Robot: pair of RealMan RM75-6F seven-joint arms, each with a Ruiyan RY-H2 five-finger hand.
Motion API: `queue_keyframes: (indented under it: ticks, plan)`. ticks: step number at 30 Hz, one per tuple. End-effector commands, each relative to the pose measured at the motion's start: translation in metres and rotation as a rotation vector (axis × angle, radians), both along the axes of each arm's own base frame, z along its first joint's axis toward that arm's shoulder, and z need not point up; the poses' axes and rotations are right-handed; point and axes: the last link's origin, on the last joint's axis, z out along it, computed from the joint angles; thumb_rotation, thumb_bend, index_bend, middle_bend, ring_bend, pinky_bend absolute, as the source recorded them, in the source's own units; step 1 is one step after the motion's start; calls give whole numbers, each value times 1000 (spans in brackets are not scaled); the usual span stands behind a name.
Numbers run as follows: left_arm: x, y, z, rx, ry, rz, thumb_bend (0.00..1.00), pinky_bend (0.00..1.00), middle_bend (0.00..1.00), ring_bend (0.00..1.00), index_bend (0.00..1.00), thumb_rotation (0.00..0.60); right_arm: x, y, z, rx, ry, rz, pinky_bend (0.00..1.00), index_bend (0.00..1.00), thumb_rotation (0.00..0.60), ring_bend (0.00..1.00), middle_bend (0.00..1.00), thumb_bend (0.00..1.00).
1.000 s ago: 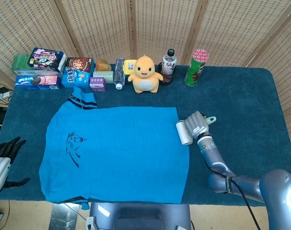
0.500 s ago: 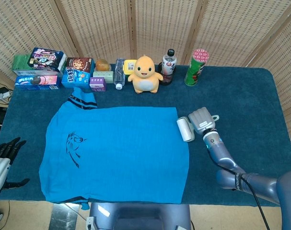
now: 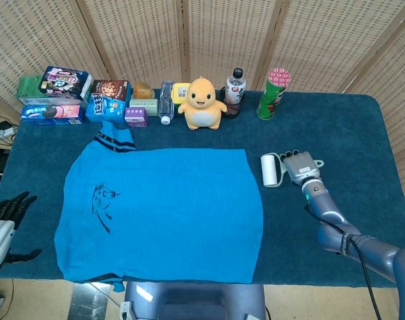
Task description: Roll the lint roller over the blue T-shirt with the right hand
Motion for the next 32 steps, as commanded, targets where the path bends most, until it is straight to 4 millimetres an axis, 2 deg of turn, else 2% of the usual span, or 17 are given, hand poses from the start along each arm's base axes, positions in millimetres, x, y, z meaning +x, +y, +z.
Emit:
queue_keyframes:
  ticks: [1,4,12,14,19,21,23,26,32]
  plan:
    - [0,0,0,-2,1,-1,110,15,0,0,0,600,-5,1,7,11,-1,-21,90,0,600,0,0,219]
    - [1,0,-1,-5,1,-2,110,14,0,0,0,600,-4,3,13,3,-7,-16,72,0,600,0,0,15]
    - [0,-1,0,-14,-3,-8,110,14,0,0,0,600,11,16,48,-104,-68,83,63,0,600,0,0,0]
    - [0,-1,-1,-18,-2,-12,110,14,0,0,0,600,14,28,57,-139,-134,109,69,0,600,0,0,0]
    - [0,-2,1,-6,3,-24,110,14,0,0,0,600,5,72,73,-198,-279,168,73,0,600,0,0,0]
    - [1,-4,2,8,3,-34,110,14,0,0,0,600,-4,94,80,-256,-360,196,74,0,600,0,0,0]
    - [2,-7,5,27,5,-43,110,15,0,0,0,600,-22,125,85,-311,-428,204,73,0,600,0,0,0]
    - [3,-9,6,34,9,-44,110,14,0,0,0,600,-38,148,88,-349,-458,207,68,1,600,0,0,0]
    - [4,-10,5,31,17,-47,111,15,0,0,0,600,-56,174,94,-410,-465,178,64,4,600,0,0,0]
